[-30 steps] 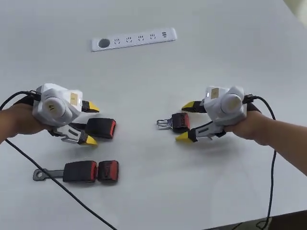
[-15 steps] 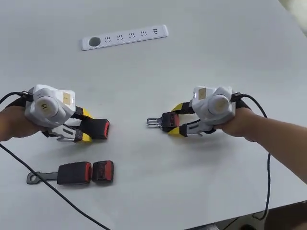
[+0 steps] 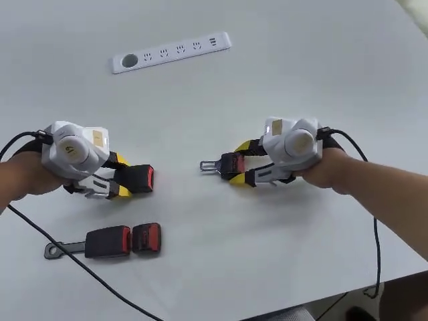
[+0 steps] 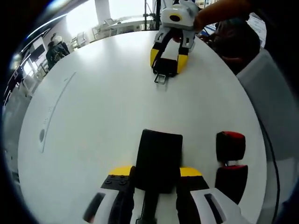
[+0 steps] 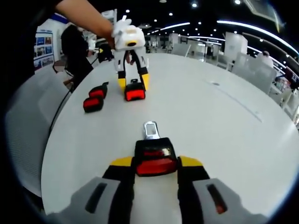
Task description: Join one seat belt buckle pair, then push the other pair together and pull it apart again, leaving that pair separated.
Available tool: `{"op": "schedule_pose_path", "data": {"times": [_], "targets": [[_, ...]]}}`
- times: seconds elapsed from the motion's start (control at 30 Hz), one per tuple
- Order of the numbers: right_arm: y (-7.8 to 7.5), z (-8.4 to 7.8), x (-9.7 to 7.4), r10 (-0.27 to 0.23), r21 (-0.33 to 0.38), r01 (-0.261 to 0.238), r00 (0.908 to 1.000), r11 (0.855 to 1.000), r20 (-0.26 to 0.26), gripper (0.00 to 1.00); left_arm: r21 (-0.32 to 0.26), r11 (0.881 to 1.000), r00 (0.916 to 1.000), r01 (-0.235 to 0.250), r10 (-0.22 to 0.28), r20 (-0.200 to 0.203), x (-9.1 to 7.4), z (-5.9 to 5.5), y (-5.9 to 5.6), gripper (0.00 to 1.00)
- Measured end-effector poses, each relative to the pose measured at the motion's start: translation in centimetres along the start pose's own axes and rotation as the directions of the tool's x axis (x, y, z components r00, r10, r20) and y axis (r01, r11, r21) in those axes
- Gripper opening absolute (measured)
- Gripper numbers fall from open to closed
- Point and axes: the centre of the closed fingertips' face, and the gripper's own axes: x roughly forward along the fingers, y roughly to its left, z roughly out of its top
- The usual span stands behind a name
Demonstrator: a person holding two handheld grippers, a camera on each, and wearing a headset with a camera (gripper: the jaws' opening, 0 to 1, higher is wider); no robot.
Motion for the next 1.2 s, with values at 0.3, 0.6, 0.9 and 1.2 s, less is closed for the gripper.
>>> {"op": "schedule_pose_path", "data": {"times": [0.3,0.6,0.9,1.2], "targets": [[0.5,0.0,-0.2,0.006,0.034,-0.008,0.9979,0.999,0.064,0.34,-0.031,0.999,0.9999,-0.010,0.010,-0.003,0.1,0.0,0.0,0.35],[1.2,1.0,0.6,0.019,0.048,-0.024,0.9955,0.999,0.093,0.34,-0.033,0.999,0.9999,-0.004,0.004,-0.012,0.1,-0.1,0.0,0.35],[2.1,2.3,2.1,0.034,0.046,-0.040,0.9930,0.998,0.113,0.34,-0.018,1.000,0.9998,-0.004,0.003,-0.021,0.1,0.0,-0.1,0.34],[2.1,3.9,4.3,0.050,0.029,-0.054,0.9927,0.998,0.110,0.34,0.027,1.000,0.9988,0.009,-0.008,-0.048,0.1,-0.1,-0.1,0.34]]}}
